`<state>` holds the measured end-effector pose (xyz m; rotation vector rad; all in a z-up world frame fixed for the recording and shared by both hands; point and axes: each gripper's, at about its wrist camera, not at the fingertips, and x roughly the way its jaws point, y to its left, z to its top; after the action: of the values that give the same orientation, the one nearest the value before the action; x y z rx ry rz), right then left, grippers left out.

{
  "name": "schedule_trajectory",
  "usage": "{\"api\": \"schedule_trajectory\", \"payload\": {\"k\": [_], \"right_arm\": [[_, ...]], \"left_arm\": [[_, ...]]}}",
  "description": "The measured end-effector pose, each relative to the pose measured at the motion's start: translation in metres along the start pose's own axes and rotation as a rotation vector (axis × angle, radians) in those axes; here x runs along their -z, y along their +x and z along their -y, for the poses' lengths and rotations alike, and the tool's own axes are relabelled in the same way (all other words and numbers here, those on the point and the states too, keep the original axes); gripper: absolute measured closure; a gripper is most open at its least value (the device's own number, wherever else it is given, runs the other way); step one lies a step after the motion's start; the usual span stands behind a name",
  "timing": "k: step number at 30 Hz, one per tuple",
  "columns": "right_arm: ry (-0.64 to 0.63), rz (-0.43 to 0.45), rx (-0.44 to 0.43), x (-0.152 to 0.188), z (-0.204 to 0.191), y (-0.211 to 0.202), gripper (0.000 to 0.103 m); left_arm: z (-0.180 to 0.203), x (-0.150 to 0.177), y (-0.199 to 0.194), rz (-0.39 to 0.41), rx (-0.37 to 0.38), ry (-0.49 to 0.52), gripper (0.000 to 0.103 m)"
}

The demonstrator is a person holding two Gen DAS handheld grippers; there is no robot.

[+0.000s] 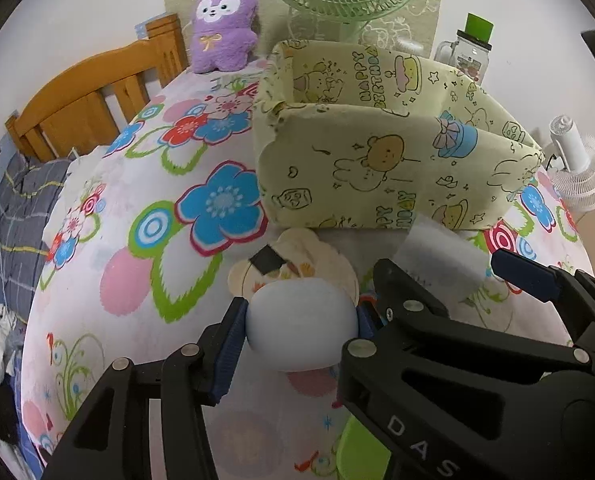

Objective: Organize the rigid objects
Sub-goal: 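Close left tool on the white oval object while right tool grasps the white charger, then carry the white oval object with left tool while right tool carries the charger over the basket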

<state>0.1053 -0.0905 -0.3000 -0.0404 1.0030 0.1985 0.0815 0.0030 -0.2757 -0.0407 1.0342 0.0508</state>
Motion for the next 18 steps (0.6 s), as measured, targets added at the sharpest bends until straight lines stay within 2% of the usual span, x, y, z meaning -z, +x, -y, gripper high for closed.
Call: {"api": "schedule_trajectory", "payload": {"k": [6,8,10,12,18], "right_arm": [[0.023,-0.016,-0.005,-0.005,0.001,0.014,0.014],[0.029,-0.016,-0.020,-0.006,0.000,0.017,0.024],[0.034,-0.026,-0.031,-0.009,0.001,0.021,0.026],[0.034,-0.024,-0.027,-0.011,0.001,0.023,0.035],[0.025,-0.021,-0.018,-0.014,0.002,0.024,0.038]], "left_arm": [[-0.001,-0.006,0.011,-0.017,-0.006,0.018,0.046],[-0.001,-0.008,0.012,-0.019,-0.007,0.026,0.046],[-0.001,-0.010,0.013,-0.019,-0.014,0.034,0.046],[0.000,-0.012,0.014,-0.018,-0.018,0.036,0.046],[0.001,-0.013,0.015,-0.019,-0.017,0.038,0.046]]}}
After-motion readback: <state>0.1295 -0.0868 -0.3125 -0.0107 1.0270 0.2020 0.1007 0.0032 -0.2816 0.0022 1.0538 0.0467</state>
